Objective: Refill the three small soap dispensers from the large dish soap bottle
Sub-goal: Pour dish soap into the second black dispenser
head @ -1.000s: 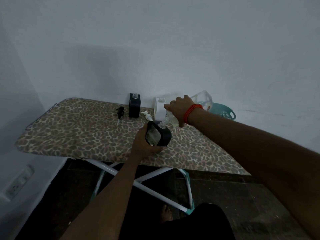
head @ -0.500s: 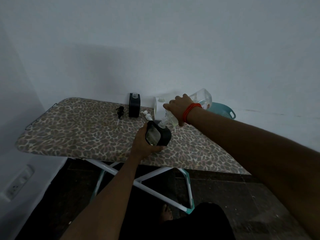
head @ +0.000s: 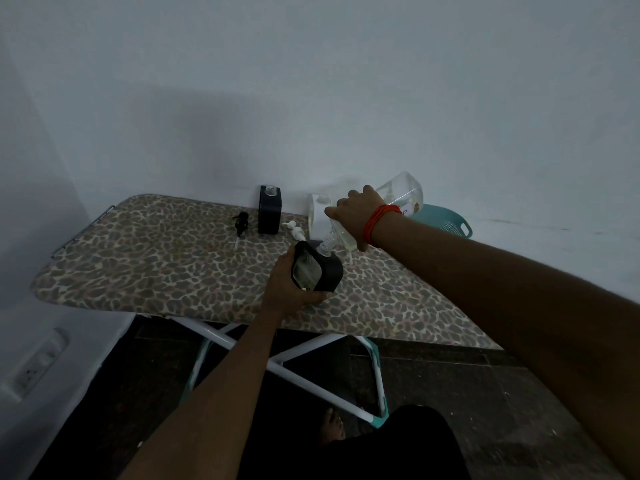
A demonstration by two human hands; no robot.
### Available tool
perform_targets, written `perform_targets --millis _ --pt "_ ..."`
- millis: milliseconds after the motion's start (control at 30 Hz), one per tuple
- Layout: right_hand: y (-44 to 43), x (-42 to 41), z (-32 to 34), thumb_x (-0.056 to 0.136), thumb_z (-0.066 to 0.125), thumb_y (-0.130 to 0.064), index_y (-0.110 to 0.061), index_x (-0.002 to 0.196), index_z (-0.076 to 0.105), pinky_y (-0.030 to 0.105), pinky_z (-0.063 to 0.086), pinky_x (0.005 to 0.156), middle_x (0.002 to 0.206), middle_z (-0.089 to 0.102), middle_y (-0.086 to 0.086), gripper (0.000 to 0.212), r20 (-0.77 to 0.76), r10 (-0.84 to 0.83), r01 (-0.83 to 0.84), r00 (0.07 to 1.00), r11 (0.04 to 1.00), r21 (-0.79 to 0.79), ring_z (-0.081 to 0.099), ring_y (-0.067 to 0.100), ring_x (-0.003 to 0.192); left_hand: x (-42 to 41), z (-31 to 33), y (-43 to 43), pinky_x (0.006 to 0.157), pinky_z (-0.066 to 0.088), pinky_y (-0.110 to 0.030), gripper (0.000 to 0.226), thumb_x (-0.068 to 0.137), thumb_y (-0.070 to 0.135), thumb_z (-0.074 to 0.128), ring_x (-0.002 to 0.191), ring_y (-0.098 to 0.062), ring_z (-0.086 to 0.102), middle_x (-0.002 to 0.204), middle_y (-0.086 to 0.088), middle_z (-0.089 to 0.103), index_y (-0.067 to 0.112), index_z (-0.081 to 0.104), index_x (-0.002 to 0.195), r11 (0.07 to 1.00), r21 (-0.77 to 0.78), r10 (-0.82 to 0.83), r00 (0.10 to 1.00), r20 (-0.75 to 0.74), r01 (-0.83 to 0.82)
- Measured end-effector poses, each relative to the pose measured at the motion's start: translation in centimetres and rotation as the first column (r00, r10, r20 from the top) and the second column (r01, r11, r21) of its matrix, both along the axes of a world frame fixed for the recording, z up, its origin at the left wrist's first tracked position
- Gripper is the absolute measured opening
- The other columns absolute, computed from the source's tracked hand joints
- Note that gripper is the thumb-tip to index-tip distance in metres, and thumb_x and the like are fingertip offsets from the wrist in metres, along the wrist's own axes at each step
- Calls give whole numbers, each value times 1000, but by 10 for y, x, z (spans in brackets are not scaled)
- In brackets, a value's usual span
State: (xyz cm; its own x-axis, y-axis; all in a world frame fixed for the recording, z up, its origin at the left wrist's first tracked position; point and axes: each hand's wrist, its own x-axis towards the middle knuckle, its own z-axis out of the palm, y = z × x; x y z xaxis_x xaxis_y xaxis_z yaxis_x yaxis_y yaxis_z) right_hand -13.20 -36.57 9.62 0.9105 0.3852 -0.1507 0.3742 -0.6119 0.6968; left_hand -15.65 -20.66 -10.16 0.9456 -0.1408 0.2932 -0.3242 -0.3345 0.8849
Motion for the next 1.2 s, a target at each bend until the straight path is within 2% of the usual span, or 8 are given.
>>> perform_targets --millis 500,633,767,800,900,1000,1100,1200 --pt "6 -5 3 74 81 -29 -23 130 45 43 41 88 117 62 1 67 44 45 -44 998 999 -18 55 27 112 0 -2 0 110 45 -48 109 59 26 100 135 -19 51 147 -1 53 17 42 151 1000 -9 -1 998 62 1" --pt "8 -7 4 75 81 -28 -23 131 45 43 40 87 116 62 2 66 53 58 -56 997 998 -28 55 28 112 -1 0 1 106 49 -38 100 59 24 100 129 -6 55 139 18 56 31 49 144 999 -15 -30 989 144 32" --pt "8 -7 3 77 78 -27 -23 131 46 43 40 89 115 62 2 63 59 63 -62 996 998 -11 55 28 112 -3 0 1 102 43 -15 103 57 24 101 123 9 52 133 35 52 43 44 141 1000 -17 -13 991 134 15" --pt "8 -7 3 80 75 -25 -23 132 46 44 40 89 115 62 2 60 64 66 -66 996 998 -5 55 28 113 -2 -1 1 103 43 -17 105 57 26 101 123 7 51 133 30 52 38 44 144 1000 -17 -1 993 118 3" --pt "8 -9 3 84 70 -21 -22 131 47 44 40 89 112 62 2 53 91 88 -88 992 996 -1 55 29 111 1 -3 0 107 48 -40 105 57 26 101 128 -11 54 139 7 56 20 47 147 1000 -17 -3 995 101 5" --pt "8 -9 3 85 66 -19 -23 128 49 43 39 89 109 62 2 47 124 130 -129 984 992 -9 55 28 109 2 -2 0 106 48 -43 101 58 23 100 127 -12 56 138 7 57 23 48 144 1000 -8 -5 992 126 6" --pt "7 -9 3 84 66 -18 -24 127 50 42 39 87 107 63 1 46 139 154 -154 978 988 -16 55 27 108 2 -3 0 106 48 -35 100 58 24 100 126 -6 54 135 17 55 32 47 142 1000 -5 -6 992 129 6" --pt "6 -8 2 83 67 -20 -24 129 50 42 38 88 109 63 1 49 141 162 -162 977 987 -10 55 27 108 -1 1 2 100 42 -12 101 58 26 100 122 12 50 131 39 50 51 43 138 1000 -1 -8 989 148 8"
